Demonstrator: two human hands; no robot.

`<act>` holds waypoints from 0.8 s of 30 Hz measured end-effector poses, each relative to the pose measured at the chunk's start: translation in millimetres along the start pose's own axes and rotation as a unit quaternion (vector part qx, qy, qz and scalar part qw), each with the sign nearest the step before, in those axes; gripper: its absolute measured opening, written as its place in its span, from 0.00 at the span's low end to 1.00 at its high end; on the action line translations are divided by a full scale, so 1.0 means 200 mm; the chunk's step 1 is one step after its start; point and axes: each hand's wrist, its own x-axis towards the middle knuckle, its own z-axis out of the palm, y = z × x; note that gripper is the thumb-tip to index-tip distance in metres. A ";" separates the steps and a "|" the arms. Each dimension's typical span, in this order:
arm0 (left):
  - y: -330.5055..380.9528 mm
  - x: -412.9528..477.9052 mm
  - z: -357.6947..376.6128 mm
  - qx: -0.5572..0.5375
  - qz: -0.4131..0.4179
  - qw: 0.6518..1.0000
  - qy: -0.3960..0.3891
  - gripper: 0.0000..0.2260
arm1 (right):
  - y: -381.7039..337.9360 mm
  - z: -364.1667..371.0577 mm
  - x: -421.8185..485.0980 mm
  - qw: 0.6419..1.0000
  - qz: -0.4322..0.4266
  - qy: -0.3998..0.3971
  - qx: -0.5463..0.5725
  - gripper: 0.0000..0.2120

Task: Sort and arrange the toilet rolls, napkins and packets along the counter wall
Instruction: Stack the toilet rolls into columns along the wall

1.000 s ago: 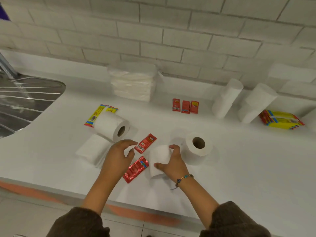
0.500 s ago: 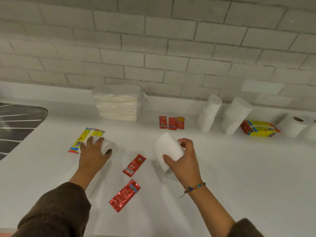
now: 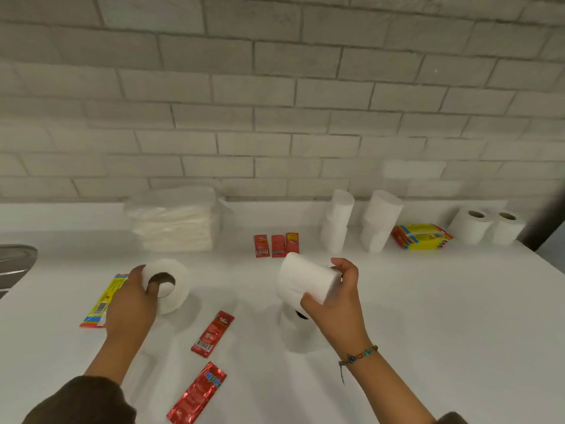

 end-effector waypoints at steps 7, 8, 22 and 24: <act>0.60 -0.16 0.05 -0.115 0.091 0.987 -0.066 0.15 | 0.07 -0.32 0.07 0.995 -0.004 0.096 -0.002 0.27; 0.68 -0.19 0.08 -0.129 0.102 0.984 -0.074 0.14 | 0.09 -0.37 0.08 0.994 -0.004 0.107 -0.009 0.25; 1.55 -0.49 0.86 -0.162 0.127 0.968 -0.147 0.12 | 0.53 -1.26 0.54 0.986 0.018 0.160 -0.045 0.20; 1.63 -0.54 0.98 -0.165 0.099 0.971 -0.144 0.12 | 0.61 -1.37 0.65 0.988 0.020 0.145 -0.050 0.20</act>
